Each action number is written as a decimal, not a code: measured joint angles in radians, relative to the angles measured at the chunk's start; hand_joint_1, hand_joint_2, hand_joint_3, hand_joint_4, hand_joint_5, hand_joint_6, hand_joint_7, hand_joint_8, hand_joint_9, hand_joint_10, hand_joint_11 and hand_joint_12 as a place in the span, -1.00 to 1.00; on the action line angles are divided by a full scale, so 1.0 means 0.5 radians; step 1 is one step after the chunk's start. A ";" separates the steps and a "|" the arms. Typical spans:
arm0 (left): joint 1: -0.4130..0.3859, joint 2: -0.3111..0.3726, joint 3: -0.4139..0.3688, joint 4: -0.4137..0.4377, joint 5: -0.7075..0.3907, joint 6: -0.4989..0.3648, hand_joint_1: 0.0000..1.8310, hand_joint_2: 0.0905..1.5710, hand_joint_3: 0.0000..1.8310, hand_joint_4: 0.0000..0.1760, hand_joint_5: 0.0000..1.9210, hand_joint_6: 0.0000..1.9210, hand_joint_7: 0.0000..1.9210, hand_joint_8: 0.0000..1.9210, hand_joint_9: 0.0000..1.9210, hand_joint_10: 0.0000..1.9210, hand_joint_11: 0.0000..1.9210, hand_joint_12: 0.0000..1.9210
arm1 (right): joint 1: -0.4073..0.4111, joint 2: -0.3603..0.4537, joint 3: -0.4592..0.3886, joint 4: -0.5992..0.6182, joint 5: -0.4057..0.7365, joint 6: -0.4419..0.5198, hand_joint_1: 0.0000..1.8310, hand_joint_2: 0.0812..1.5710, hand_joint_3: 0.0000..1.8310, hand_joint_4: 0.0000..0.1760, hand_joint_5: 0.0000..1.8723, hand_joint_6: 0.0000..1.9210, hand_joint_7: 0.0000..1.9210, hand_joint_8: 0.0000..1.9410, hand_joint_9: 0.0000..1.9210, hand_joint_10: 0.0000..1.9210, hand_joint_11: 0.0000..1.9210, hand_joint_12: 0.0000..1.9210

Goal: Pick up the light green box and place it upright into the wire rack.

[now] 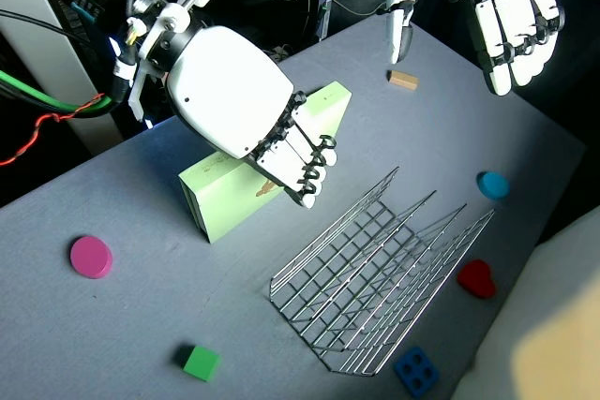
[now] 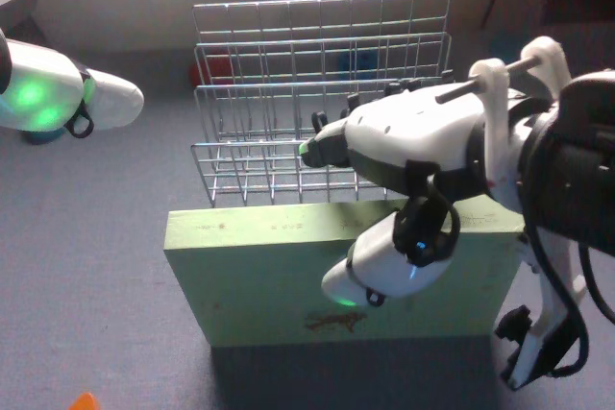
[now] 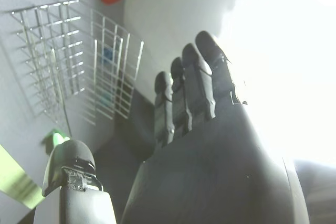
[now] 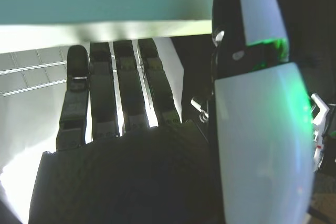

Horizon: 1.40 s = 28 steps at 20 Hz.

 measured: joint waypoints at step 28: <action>0.000 0.000 0.000 0.001 0.003 0.001 -0.76 0.37 -1.00 -1.00 -0.80 -1.00 -0.79 -1.00 -0.79 -1.00 -1.00 -0.29 | -0.011 -0.015 -0.023 0.003 0.011 -0.036 -0.08 0.18 -0.99 -1.00 -0.67 -0.99 -0.59 -1.00 -0.66 -0.99 -1.00 -0.30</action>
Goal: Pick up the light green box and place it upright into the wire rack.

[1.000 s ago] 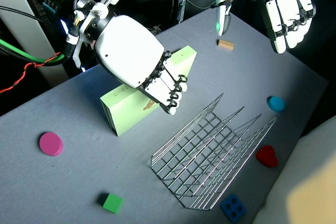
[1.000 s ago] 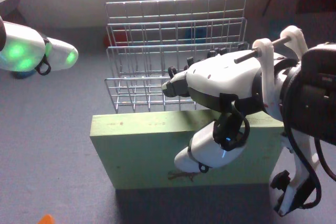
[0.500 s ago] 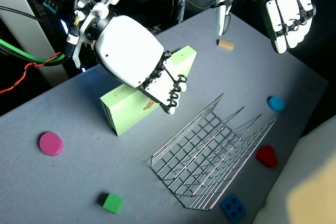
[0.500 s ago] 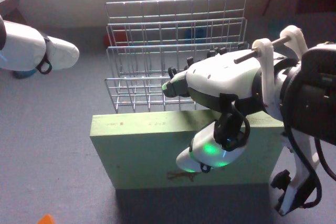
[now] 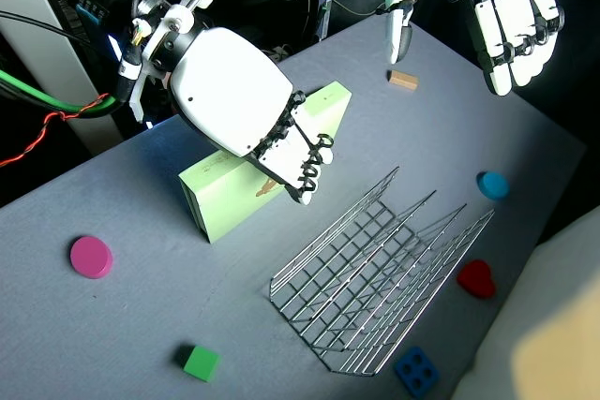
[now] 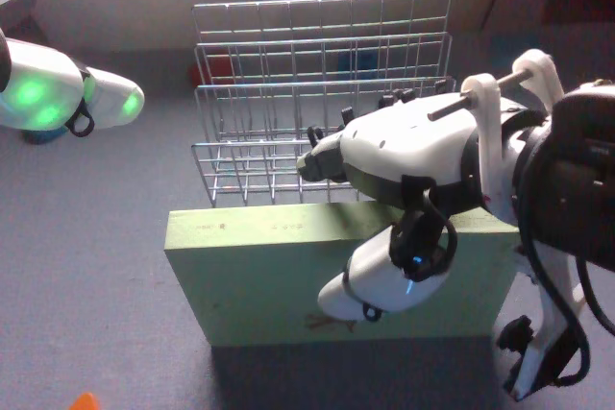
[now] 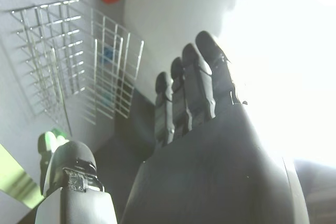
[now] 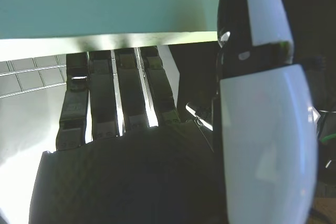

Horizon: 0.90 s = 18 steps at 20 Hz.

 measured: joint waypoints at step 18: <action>0.000 0.000 0.000 0.000 0.004 0.000 -0.77 0.38 -1.00 -1.00 -0.79 -0.99 -0.77 -0.99 -0.78 -0.99 -1.00 -0.28 | 0.002 -0.011 -0.002 0.000 0.006 0.000 0.10 0.33 -1.00 -1.00 -0.26 -0.98 -0.12 -0.98 -0.13 -0.93 -0.59 0.19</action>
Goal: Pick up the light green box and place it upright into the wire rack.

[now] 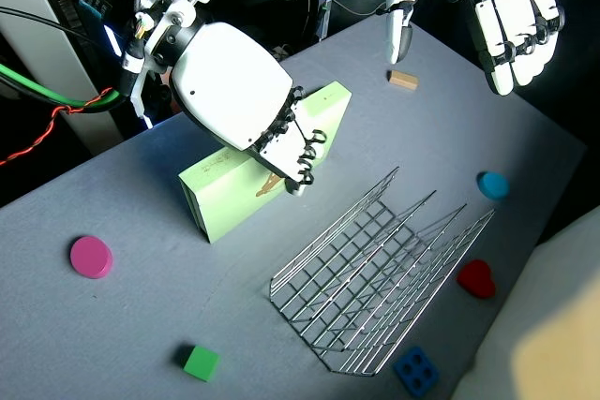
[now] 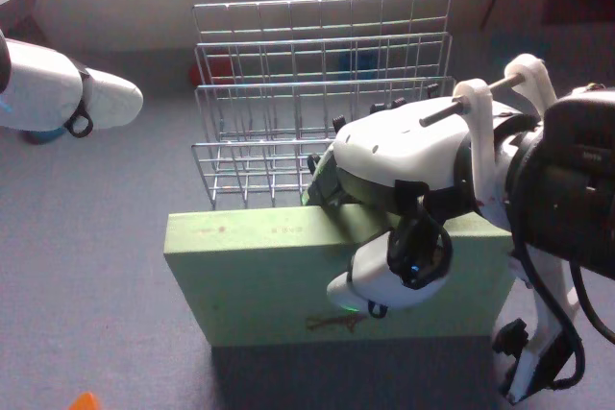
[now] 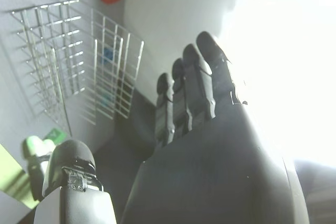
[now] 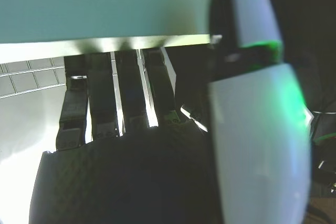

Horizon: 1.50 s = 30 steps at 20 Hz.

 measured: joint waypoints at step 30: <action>-0.001 0.000 0.000 -0.001 0.012 0.000 -0.81 0.41 -1.00 -1.00 -0.81 -1.00 -0.82 -0.99 -0.83 -1.00 -1.00 -0.36 | 0.407 0.105 0.086 -0.055 -0.053 -0.280 0.33 0.40 -1.00 -0.82 0.02 0.03 0.02 0.10 -0.01 0.08 -0.14 0.42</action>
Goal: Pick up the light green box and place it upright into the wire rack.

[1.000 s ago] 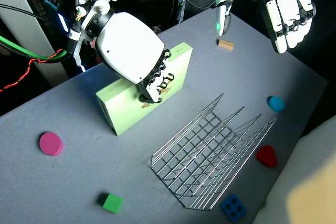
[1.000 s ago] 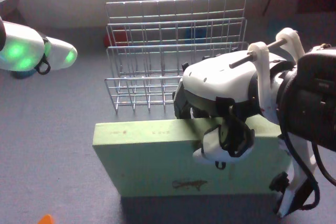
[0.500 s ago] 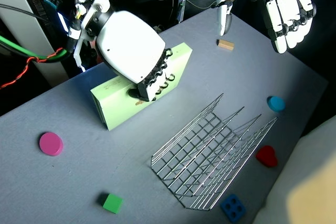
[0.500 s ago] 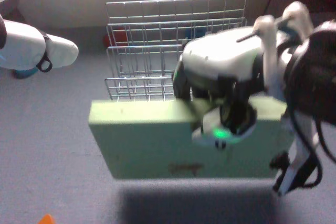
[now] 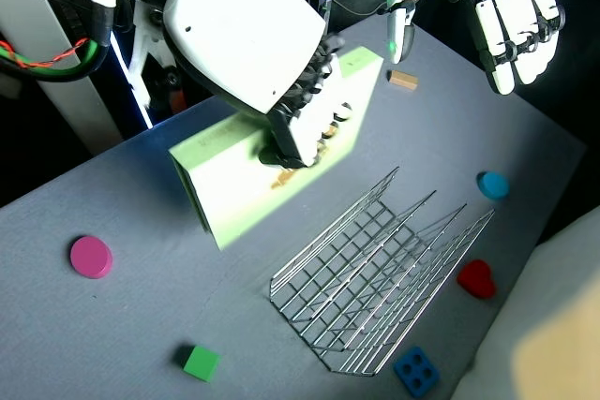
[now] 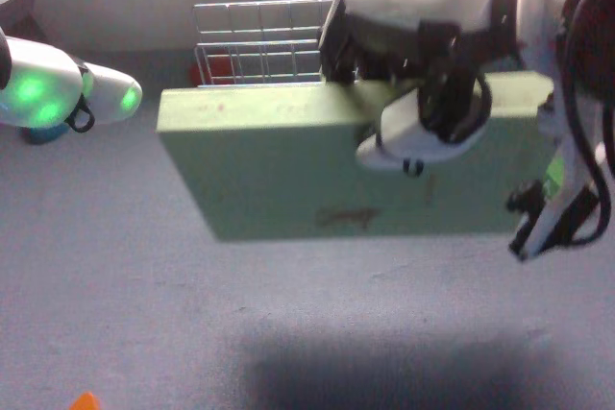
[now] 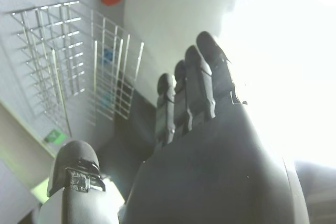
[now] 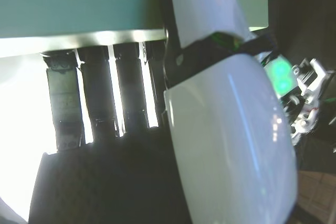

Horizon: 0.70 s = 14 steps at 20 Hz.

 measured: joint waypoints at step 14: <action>-0.114 0.066 0.004 -0.007 0.085 0.113 -0.82 0.41 -1.00 -1.00 -0.82 -1.00 -0.79 -1.00 -0.81 -1.00 -1.00 -0.31 | 0.125 -0.036 0.246 -0.107 -0.216 -0.130 0.49 0.40 -1.00 -1.00 -0.06 0.02 -0.02 0.07 -0.02 0.33 -0.13 0.42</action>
